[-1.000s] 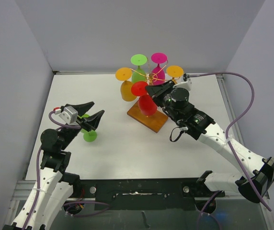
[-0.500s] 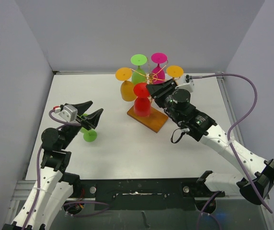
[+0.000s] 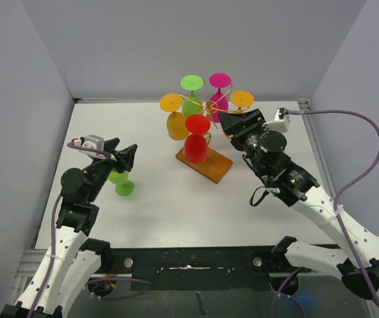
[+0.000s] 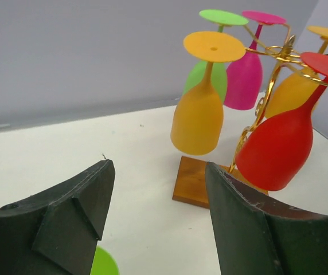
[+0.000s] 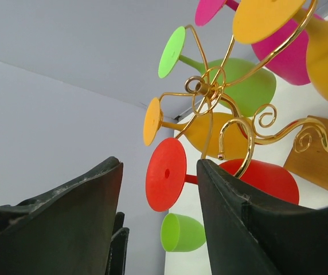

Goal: Place the wine glass upside down on the wine glass rack

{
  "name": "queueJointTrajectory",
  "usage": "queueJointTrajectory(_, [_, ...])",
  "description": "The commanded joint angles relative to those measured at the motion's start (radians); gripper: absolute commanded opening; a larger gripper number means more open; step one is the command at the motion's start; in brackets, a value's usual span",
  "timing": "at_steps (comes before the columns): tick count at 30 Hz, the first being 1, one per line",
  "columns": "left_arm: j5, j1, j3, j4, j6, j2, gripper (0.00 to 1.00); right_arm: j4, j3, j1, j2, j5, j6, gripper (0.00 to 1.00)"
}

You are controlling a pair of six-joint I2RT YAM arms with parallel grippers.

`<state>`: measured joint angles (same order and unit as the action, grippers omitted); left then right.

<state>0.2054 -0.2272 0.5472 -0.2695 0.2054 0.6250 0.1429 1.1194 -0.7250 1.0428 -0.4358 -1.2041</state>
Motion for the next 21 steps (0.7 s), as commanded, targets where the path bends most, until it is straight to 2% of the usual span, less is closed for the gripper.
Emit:
queueJointTrajectory(1, [-0.085,-0.001,0.102,0.133,0.049,0.029,0.62,-0.062,-0.009,0.009,-0.052,-0.075,0.086,0.56])
queueJointTrajectory(8, [-0.312,-0.001,0.276,0.55,0.229,0.113,0.6,-0.136,0.003,0.01,-0.077,-0.089,0.315,0.57])
queueJointTrajectory(12, [-0.325,0.0,0.319,0.709,0.281,0.169,0.55,-0.137,0.012,0.012,-0.077,-0.097,0.384,0.57])
queueJointTrajectory(16, [-0.29,0.0,0.328,0.763,0.302,0.248,0.51,-0.145,-0.003,0.012,-0.086,-0.102,0.4,0.57])
queueJointTrajectory(21, [-0.294,0.002,0.32,0.73,0.318,0.361,0.44,-0.153,-0.014,0.013,-0.089,-0.102,0.402,0.57])
